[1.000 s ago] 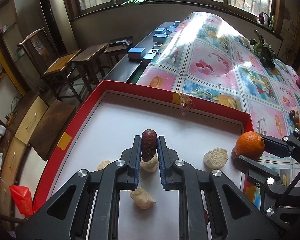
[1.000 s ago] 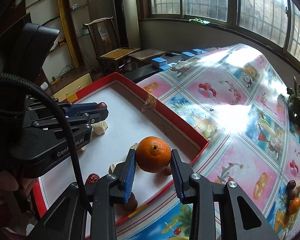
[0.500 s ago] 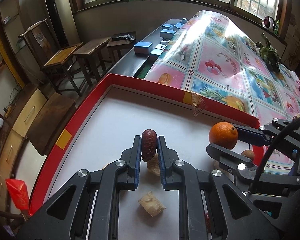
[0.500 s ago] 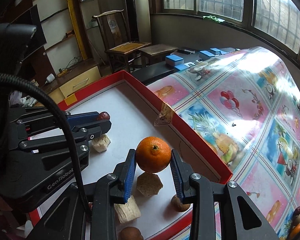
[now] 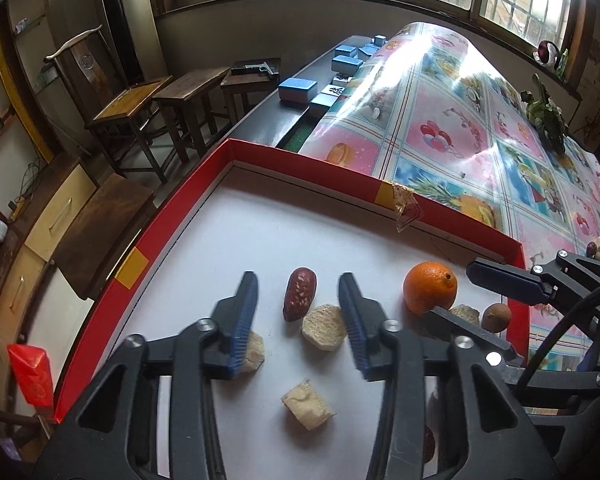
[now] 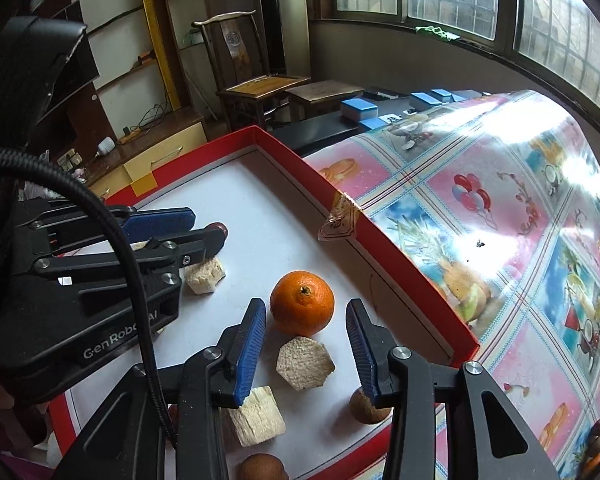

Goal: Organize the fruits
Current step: 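Carry the red date and orange into the red tray and open both tools, then move both open tools back to the snack pile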

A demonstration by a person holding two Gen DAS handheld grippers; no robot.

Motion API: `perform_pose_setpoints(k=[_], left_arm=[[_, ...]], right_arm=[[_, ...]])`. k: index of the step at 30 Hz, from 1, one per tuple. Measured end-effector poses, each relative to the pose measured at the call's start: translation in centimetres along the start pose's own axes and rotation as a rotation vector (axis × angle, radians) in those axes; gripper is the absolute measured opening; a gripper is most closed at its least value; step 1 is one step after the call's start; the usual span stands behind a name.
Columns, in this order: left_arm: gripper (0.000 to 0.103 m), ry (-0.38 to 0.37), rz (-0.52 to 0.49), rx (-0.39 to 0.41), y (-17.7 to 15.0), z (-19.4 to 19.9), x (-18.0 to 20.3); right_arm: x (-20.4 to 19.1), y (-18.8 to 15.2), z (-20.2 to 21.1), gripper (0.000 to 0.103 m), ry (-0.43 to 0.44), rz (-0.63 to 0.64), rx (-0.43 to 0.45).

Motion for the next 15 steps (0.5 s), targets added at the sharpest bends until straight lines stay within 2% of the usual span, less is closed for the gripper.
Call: perform_pose_setpoints(k=[1, 6, 15], left_arm=[[0.057, -0.001, 0.006, 0.012, 0.1, 0.3, 0.0], [0.057, 0.018, -0.013, 0.041, 0.6, 1.4, 1.1], [0.057, -0.046, -0.068, 0.066, 0.4, 3.0, 6.6]], right_arm=[[0.1, 0.1, 0.5, 0.04, -0.005, 0.0, 0.009], [0.8, -0.1, 3.5, 0.043, -0.033, -0.031, 0.056], [4.2, -2.4, 8.7, 0.044, -0.13, -0.136, 0.095]])
Point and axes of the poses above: each gripper's, at about its wrist camera, not at the fingertips, and z roughly against the way its jaws point, x to its right, y to its top, the point moved 4 cm from there along -z, roughly the way its jaws point, and after that the axes turned 15 degrees about x, right-handed, at the moved point
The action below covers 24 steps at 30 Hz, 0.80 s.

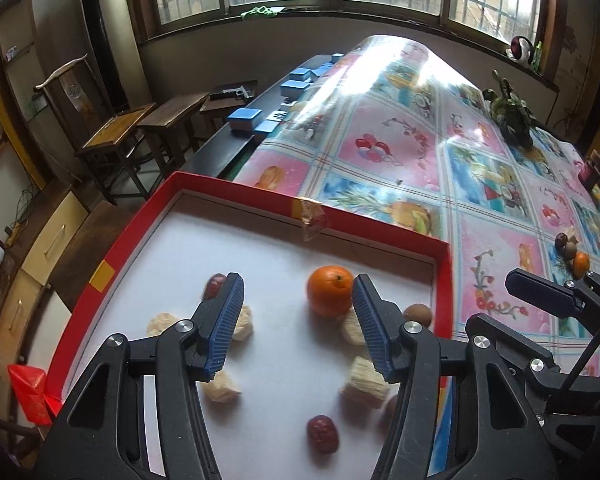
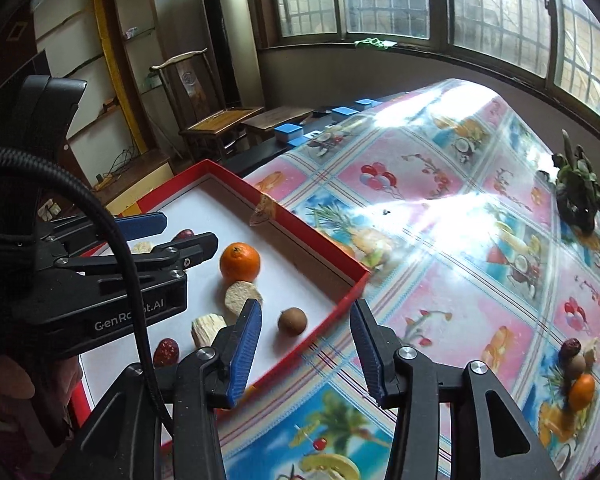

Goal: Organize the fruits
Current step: 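Move both open tools back to the snack pile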

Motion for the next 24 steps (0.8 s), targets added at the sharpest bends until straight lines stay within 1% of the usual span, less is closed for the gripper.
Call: perform_pose_setpoints(k=[10, 24], left_arm=[[0.057, -0.117, -0.069, 0.004, 0.1, 0.9, 8.2], [0.057, -0.225, -0.181, -0.017, -1.1, 1.1, 17.9]], right_arm=[[6.2, -2.3, 4.9, 0.045, -0.128, -0.11, 0.021], [14.7, -6.5, 10.9, 0.046, -0.283, -0.25, 0.034]])
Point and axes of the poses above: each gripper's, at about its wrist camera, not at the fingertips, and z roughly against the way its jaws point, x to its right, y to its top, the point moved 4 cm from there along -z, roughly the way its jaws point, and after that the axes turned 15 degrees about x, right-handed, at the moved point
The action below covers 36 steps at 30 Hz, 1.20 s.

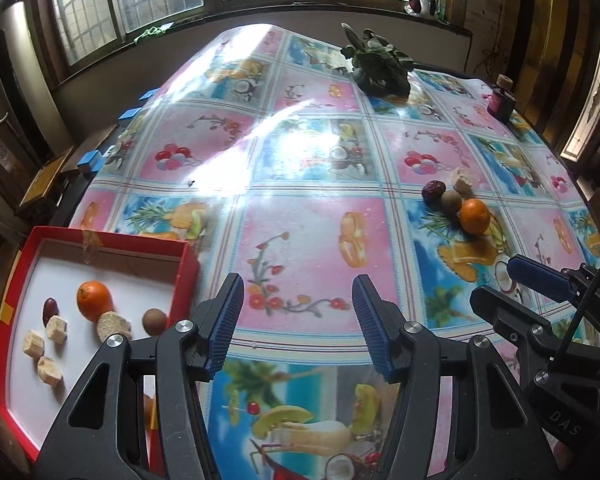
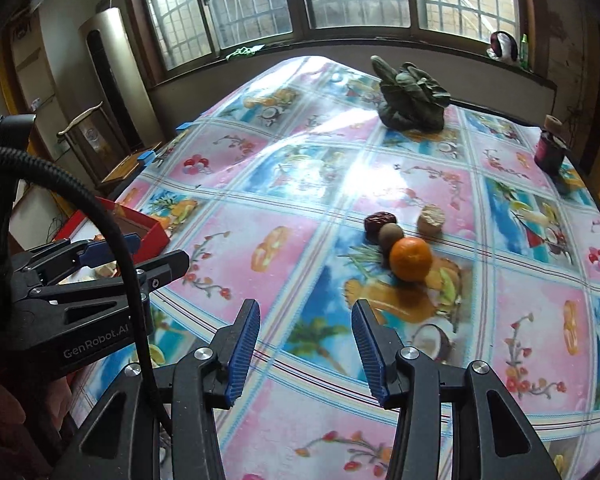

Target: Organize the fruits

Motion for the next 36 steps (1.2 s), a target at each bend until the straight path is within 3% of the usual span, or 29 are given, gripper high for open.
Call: perform_pose_setpoints(k=[12, 26, 28, 31, 36], left_arm=[[0.057, -0.054, -0.034, -0.05, -0.1, -2.1, 4.2], [0.057, -0.091, -0.008, -0.092, 1.2, -4.6, 5.0], [0.057, -0.102, -0.004, -0.103, 1.4, -5.1, 5.1], [0.057, -0.108, 0.005, -0.119, 1.8, -6.0, 5.4], [0.057, -0.126, 0.058, -0.137, 3.2, -7.5, 5.6]], right_arm=[[7.3, -0.9, 1.3, 0.047, -0.102, -0.08, -0.001], [7.0, 1.5, -5.5, 0.048, -0.043, 0.032, -0.047], [7.2, 1.2, -6.3, 0.033, -0.025, 0.038, -0.07], [7.5, 1.3, -5.9, 0.032, 0.0, 0.025, -0.05], [9.1, 1.3, -4.0, 0.032, -0.044, 0.006, -0.03]])
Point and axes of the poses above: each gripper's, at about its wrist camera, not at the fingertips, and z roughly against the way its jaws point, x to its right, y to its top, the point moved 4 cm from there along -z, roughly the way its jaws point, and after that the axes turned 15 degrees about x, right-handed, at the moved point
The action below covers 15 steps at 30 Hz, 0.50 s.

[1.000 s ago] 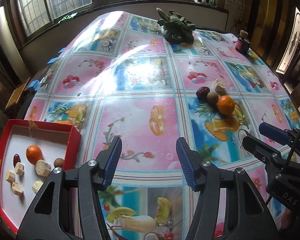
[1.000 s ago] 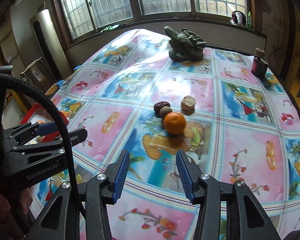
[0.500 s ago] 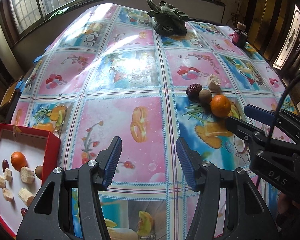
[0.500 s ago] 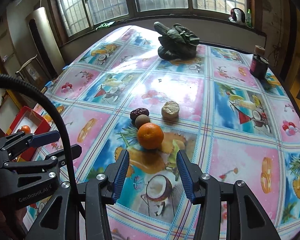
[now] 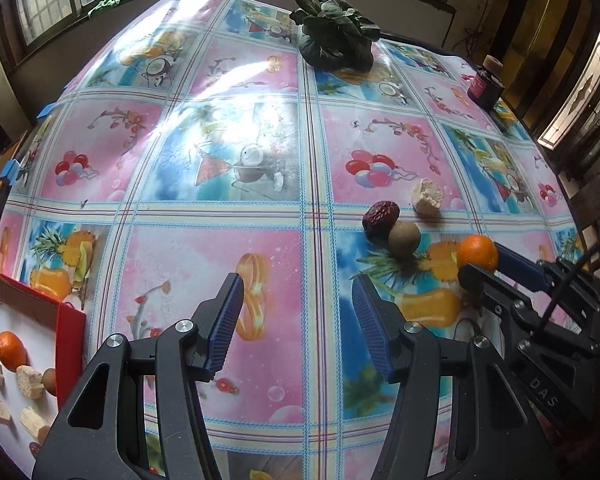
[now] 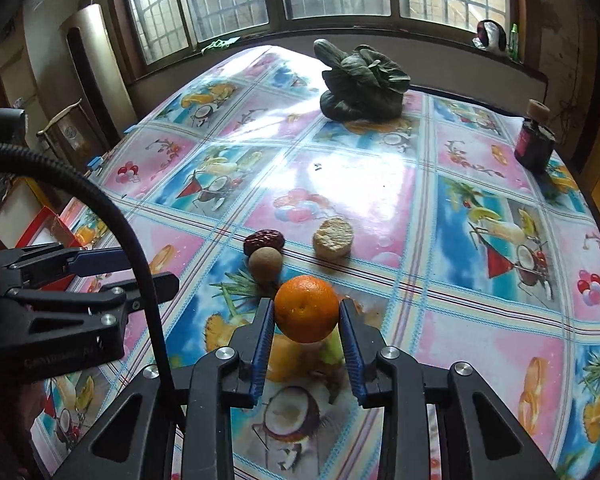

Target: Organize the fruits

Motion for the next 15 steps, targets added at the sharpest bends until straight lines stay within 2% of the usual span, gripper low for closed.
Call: perform_pose_setpoints(k=[4, 10, 12, 15], left_arm=[[0.057, -0.002, 0.036, -0.009, 1.7, -1.4, 0.3], [0.056, -0.044, 0.068, -0.077, 3.5, -4.2, 1.5], [0.057, -0.047, 0.055, -0.095, 3.7, -5.0, 2.0], [0.057, -0.03, 0.02, -0.078, 4.2, -5.4, 2.7]], right_arm=[[1.7, -0.3, 0.8, 0.032, -0.022, -0.049, 0.009], [2.5, -0.3, 0.7, 0.032, -0.005, -0.08, 0.013], [2.5, -0.4, 0.7, 0.032, 0.004, -0.082, 0.01], [2.5, -0.5, 0.5, 0.032, 0.012, -0.084, 0.004]])
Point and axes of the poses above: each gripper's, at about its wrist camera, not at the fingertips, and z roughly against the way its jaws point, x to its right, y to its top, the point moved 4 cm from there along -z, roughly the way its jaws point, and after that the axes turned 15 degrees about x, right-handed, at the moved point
